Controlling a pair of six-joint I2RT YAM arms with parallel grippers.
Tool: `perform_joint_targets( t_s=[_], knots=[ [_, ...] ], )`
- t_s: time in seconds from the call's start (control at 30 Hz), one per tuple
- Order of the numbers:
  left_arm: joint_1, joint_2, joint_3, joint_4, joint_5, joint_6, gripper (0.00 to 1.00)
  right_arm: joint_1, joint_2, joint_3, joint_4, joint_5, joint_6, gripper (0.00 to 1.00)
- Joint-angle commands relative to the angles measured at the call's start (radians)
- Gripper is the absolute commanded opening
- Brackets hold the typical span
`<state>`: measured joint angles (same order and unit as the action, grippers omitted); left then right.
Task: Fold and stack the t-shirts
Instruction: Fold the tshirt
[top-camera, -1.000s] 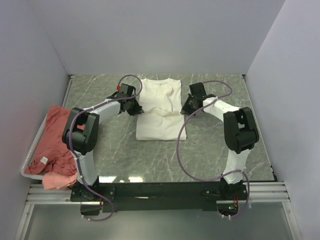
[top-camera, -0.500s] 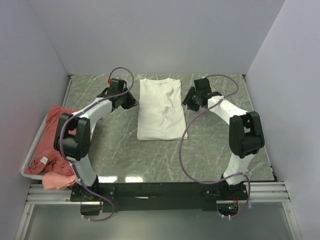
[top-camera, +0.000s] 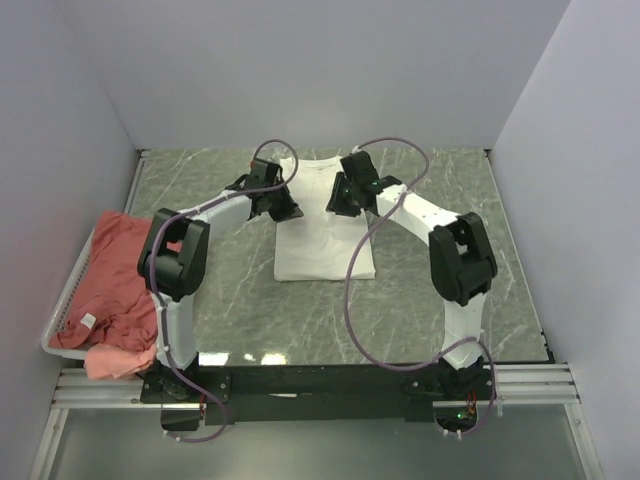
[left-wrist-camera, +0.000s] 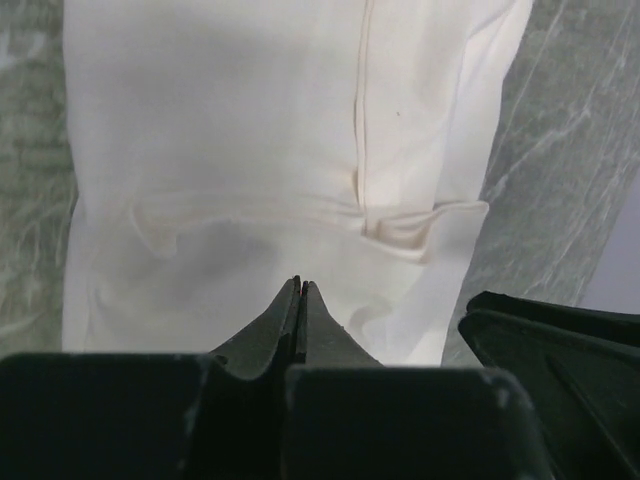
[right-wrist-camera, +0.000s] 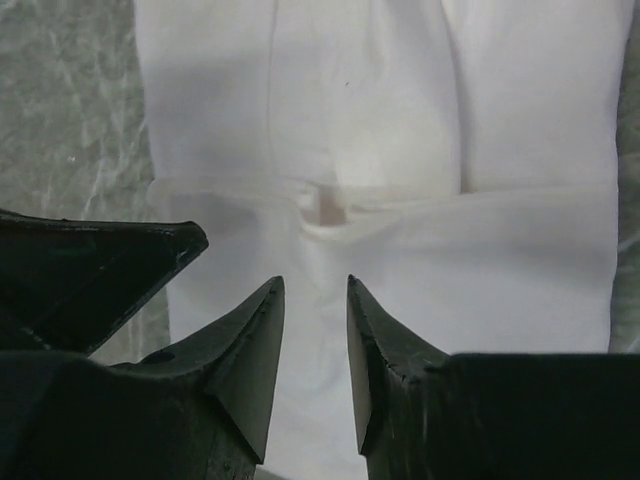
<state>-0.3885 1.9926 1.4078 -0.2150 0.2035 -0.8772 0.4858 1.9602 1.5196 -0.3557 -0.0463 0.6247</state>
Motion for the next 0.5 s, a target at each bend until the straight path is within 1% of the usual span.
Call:
perform_joint_targets(
  t_s=[0.0,0.1,0.17,0.3,0.4,0.47],
  knots=[
    [0.016,0.06,0.089,-0.018,0.036,0.027,0.01,-0.029,0.083,0.085,-0.043,0.002,-0.033,0.38],
    [0.039,0.116,0.12,-0.032,0.042,0.032,0.01,-0.053,0.126,0.106,-0.046,-0.02,-0.039,0.38],
    [0.062,0.136,0.112,-0.029,0.048,0.034,0.01,-0.065,0.152,0.111,-0.046,-0.023,-0.042,0.38],
    [0.089,0.141,0.085,-0.021,0.04,0.034,0.01,-0.122,0.181,0.096,-0.035,-0.039,-0.042,0.38],
    [0.105,0.143,0.068,-0.017,0.039,0.03,0.01,-0.144,0.193,0.08,-0.02,-0.061,-0.039,0.38],
    [0.106,0.144,0.069,-0.012,0.046,0.035,0.01,-0.154,0.183,0.065,0.007,-0.093,-0.042,0.4]
  ],
)
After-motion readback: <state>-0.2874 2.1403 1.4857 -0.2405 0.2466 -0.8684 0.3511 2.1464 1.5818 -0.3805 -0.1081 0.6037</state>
